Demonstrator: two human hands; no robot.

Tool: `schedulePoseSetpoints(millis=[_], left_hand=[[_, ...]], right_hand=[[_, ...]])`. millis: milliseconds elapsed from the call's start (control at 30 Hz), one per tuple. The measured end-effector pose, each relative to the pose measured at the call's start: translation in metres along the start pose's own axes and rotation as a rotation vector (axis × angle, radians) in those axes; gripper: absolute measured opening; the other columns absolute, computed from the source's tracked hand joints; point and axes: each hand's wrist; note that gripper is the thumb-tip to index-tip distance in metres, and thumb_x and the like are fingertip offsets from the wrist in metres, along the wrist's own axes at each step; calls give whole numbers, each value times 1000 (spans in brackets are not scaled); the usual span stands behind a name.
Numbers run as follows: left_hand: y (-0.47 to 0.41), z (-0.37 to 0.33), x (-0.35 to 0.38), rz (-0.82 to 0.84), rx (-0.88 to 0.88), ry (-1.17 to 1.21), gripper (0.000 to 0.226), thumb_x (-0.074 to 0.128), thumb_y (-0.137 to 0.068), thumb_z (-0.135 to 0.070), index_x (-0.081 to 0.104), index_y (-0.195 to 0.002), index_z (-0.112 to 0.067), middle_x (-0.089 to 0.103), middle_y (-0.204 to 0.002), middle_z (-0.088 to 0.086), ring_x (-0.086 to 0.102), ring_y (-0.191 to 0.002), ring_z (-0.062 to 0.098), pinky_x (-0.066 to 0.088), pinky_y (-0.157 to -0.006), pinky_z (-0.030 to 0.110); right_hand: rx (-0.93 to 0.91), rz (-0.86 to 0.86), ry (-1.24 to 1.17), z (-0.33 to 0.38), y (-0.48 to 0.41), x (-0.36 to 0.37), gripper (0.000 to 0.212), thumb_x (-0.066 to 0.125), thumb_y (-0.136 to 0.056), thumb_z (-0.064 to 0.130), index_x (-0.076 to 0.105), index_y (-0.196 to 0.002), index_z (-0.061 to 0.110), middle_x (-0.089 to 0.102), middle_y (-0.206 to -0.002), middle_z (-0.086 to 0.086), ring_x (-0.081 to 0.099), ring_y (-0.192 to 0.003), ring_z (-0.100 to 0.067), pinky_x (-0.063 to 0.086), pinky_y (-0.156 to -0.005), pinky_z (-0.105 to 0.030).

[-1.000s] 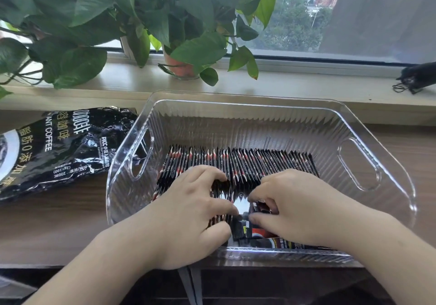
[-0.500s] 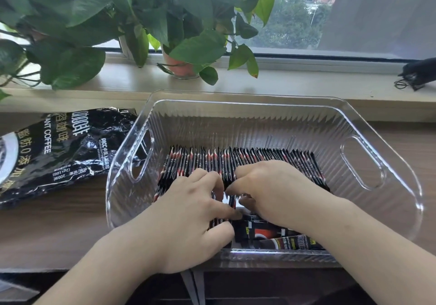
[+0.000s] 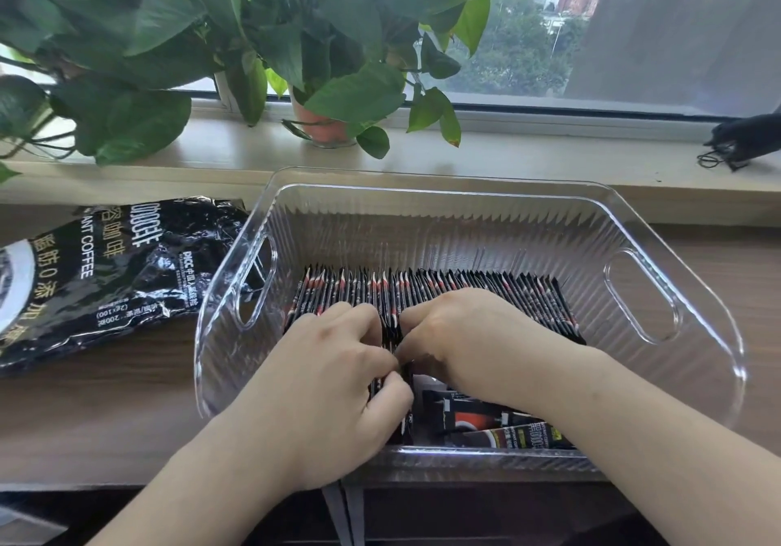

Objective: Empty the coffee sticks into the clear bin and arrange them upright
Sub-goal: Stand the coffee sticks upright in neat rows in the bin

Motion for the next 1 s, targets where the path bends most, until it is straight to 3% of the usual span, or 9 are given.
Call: schedulePoseSetpoints(millis=[67, 133, 333, 467, 667, 767, 833, 900, 1000], left_hand=[[0, 0, 0, -10, 2, 20, 39, 38, -87, -41, 62, -63, -23, 43, -78, -10, 42, -73, 11, 43, -69, 37], [0, -1, -2, 12, 13, 26, 41, 36, -86, -42, 68, -69, -24, 46, -79, -10, 44, -75, 11, 44, -71, 36], [1, -2, -3, 63, 9, 21, 52, 27, -85, -45, 74, -83, -25, 48, -82, -11, 45, -80, 9, 43, -75, 32], [2, 0, -3, 48, -48, 16, 55, 23, -83, -44, 74, -83, -24, 50, -84, -12, 47, -83, 8, 45, -78, 32], [0, 0, -3, 102, -15, 43, 57, 22, -80, -46, 72, -103, -32, 45, -105, -14, 43, -102, 8, 41, -91, 34], [-1, 0, -5, 194, 15, 54, 66, 16, -79, -50, 60, -127, -42, 35, -127, -13, 28, -123, 5, 30, -105, 32], [-2, 1, -6, 245, 26, 68, 70, 11, -78, -52, 53, -133, -47, 26, -133, -16, 18, -129, 1, 24, -109, 29], [-2, 1, -6, 272, 39, 64, 69, 9, -79, -53, 50, -135, -49, 21, -137, -17, 12, -131, 0, 20, -110, 26], [-2, 1, -6, 295, 48, 66, 64, 12, -83, -52, 43, -139, -52, 15, -140, -19, 5, -133, -2, 15, -106, 21]], right_hand=[[51, 33, -42, 0, -2, -1, 29, 66, -90, 19, 76, -109, 37, 68, -89, 10, 60, -83, -15, 48, -64, -28], [88, 27, -64, 1, 1, 2, 28, 63, -90, 25, 73, -113, 37, 72, -92, 8, 63, -88, -16, 53, -76, -34], [238, -41, -226, 0, 14, -4, 10, 72, -86, 36, 71, -93, 29, 67, -78, 15, 51, -66, 2, 49, -73, -25], [263, 37, -265, 3, 25, -11, 16, 73, -83, 44, 79, -91, 32, 72, -79, 19, 55, -67, 12, 46, -75, -14], [266, 63, -318, 9, 24, 0, 28, 76, -77, 57, 78, -96, 37, 73, -85, 15, 61, -79, -3, 51, -87, -32], [271, 57, -299, 6, 29, -4, 27, 76, -78, 54, 77, -99, 37, 71, -89, 20, 60, -81, 0, 48, -88, -27], [296, 19, -310, 2, 37, -12, 26, 78, -79, 49, 77, -103, 37, 69, -91, 32, 61, -85, 8, 42, -83, -13], [361, -40, -359, -3, 48, -25, 25, 81, -79, 43, 78, -103, 37, 56, -72, 48, 55, -76, 19, 37, -72, -3], [441, -97, -371, -10, 67, -41, 23, 81, -80, 41, 77, -102, 36, 49, -57, 44, 54, -61, 13, 35, -65, -1]])
Point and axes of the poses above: each hand's wrist, its own y-axis away from the middle knuckle, its own x-axis out of the palm, z = x × y
